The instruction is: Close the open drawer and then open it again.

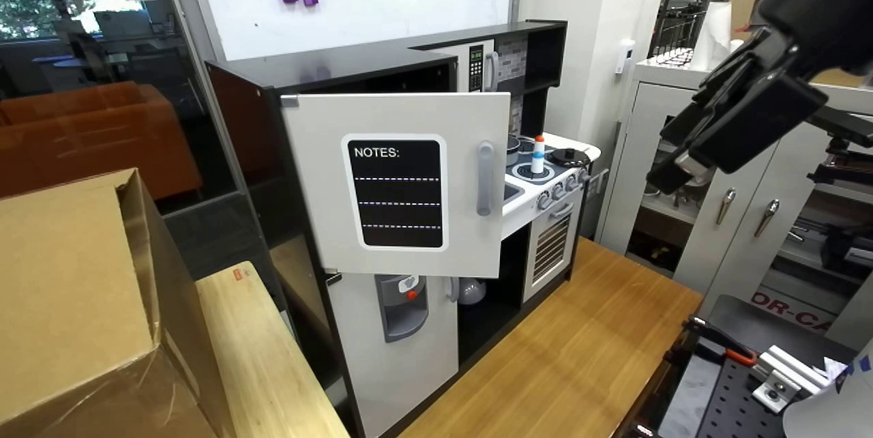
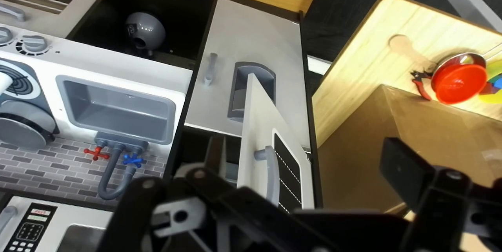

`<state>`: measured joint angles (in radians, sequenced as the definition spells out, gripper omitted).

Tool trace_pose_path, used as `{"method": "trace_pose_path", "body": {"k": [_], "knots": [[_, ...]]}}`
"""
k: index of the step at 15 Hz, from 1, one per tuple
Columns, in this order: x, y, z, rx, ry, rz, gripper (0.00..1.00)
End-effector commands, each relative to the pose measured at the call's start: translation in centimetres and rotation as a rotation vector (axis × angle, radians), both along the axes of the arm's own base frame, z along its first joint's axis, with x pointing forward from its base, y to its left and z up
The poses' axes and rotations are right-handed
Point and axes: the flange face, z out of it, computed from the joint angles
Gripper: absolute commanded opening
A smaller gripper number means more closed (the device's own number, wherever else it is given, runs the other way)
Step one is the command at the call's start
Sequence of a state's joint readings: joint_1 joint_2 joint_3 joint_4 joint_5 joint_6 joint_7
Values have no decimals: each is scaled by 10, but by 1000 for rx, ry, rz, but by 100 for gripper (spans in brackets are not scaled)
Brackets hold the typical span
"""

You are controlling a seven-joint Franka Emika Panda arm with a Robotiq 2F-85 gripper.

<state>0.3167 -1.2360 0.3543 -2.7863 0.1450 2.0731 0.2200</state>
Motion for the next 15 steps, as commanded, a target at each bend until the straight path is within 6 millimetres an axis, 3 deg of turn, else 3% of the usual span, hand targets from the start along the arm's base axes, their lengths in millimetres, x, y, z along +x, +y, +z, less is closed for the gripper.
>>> {"method": "trace_pose_path", "body": {"k": [1, 13, 15], "knots": [[0, 0, 1, -1, 1, 0, 100], [0, 0, 1, -1, 1, 0, 100], [9, 1, -2, -11, -4, 6, 100]]}}
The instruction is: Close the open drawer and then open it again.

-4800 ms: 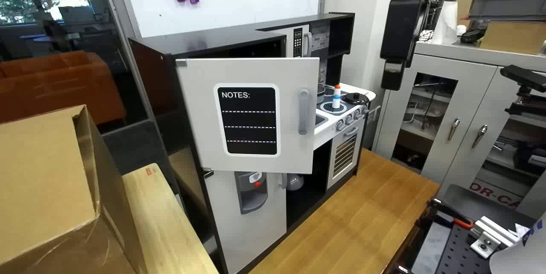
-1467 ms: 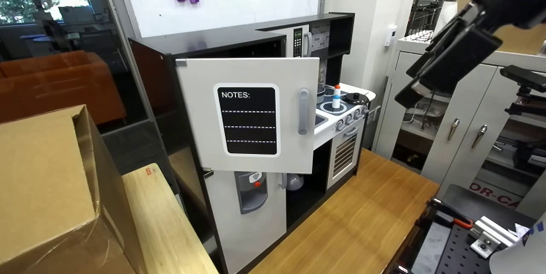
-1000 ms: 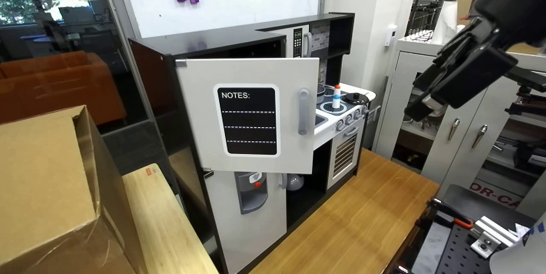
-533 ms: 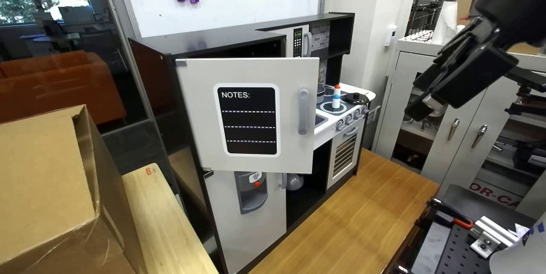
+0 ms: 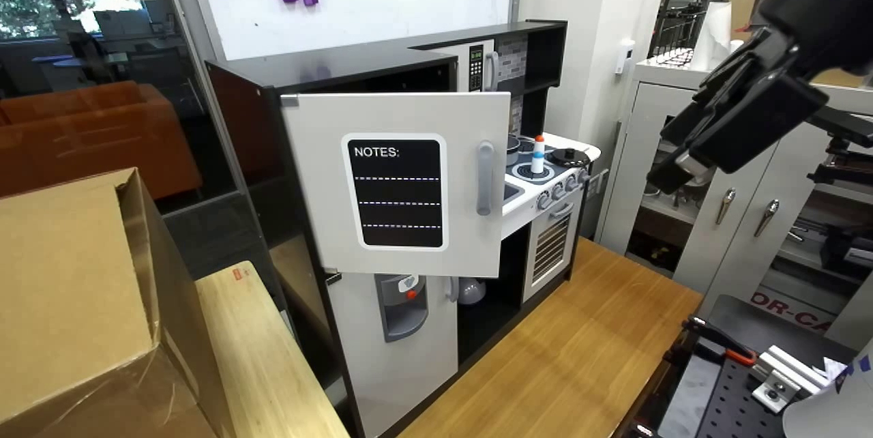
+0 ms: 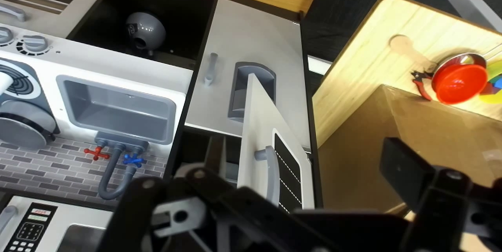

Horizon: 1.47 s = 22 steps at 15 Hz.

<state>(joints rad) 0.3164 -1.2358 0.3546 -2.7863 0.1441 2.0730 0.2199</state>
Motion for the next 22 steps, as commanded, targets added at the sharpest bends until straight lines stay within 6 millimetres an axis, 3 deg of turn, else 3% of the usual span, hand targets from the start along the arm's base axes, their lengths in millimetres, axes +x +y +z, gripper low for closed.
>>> {"method": "trace_pose_path", "body": {"k": [1, 9, 16, 22], "knots": [[13, 0, -3, -16, -6, 12, 100], [66, 25, -15, 20, -83, 38, 100], [85, 25, -25, 41, -63, 13, 100], [104, 37, -28, 53, -56, 39, 100]]}}
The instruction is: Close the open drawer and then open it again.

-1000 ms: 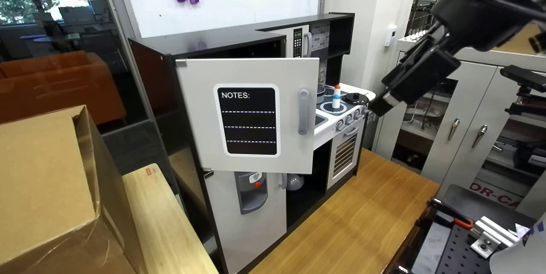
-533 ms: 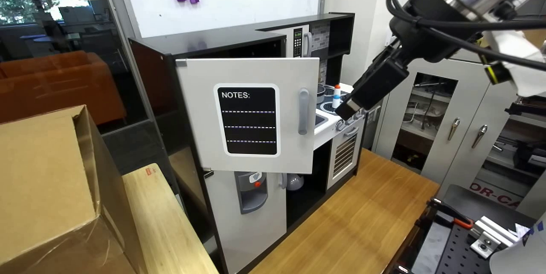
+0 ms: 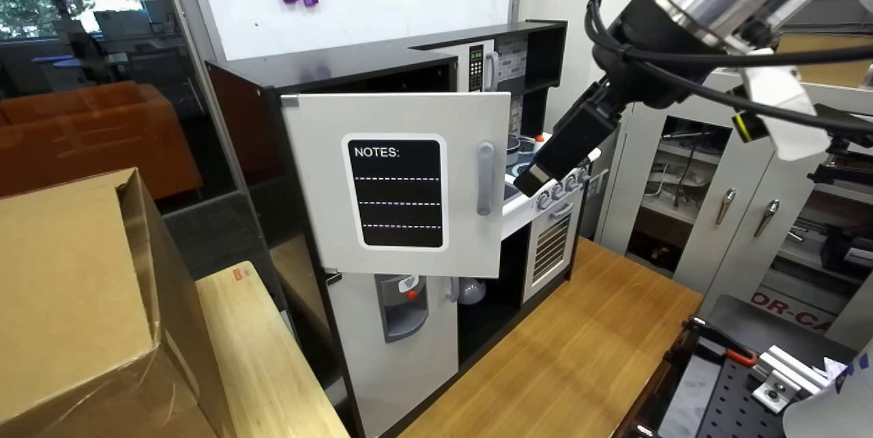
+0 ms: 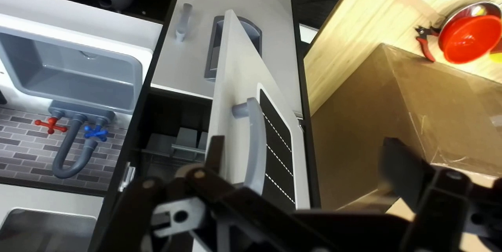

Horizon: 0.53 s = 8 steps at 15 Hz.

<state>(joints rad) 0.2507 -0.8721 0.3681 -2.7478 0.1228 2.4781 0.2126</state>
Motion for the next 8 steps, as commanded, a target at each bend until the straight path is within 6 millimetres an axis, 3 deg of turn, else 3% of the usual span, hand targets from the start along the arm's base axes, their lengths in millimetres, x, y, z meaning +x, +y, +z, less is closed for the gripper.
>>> {"method": "trace_pose_path", "body": {"k": [1, 8], "knots": [[18, 9, 3, 3, 2, 8, 100], [31, 11, 2, 22, 34, 5, 100]]}}
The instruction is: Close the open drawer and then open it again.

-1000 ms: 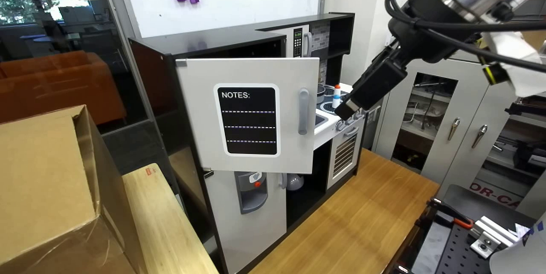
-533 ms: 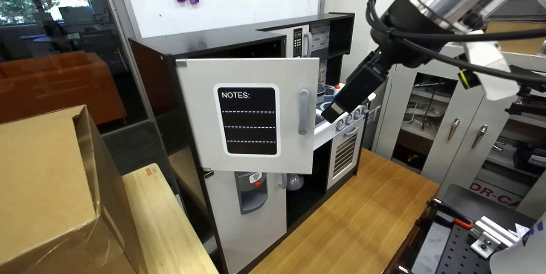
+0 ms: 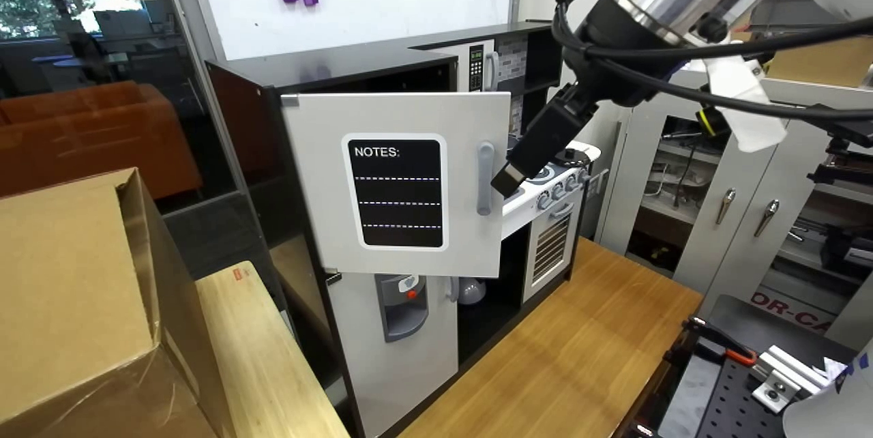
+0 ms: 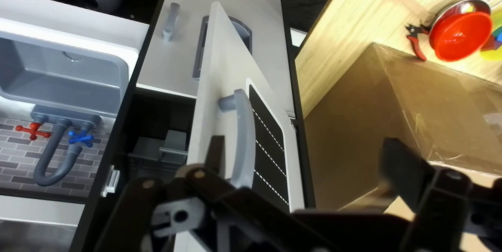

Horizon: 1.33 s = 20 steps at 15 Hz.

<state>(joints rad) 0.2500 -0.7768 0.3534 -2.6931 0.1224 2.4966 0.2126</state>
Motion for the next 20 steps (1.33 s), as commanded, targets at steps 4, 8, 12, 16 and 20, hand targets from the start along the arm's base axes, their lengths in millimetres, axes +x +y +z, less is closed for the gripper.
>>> {"method": "trace_pose_path", "body": {"k": [4, 8, 12, 16, 20], "knots": [[19, 3, -1, 13, 12, 2, 100], [28, 7, -4, 15, 22, 6, 100], [35, 7, -6, 18, 37, 2, 100], [41, 1, -12, 24, 55, -18, 100], [48, -1, -22, 26, 80, -29, 100]]}}
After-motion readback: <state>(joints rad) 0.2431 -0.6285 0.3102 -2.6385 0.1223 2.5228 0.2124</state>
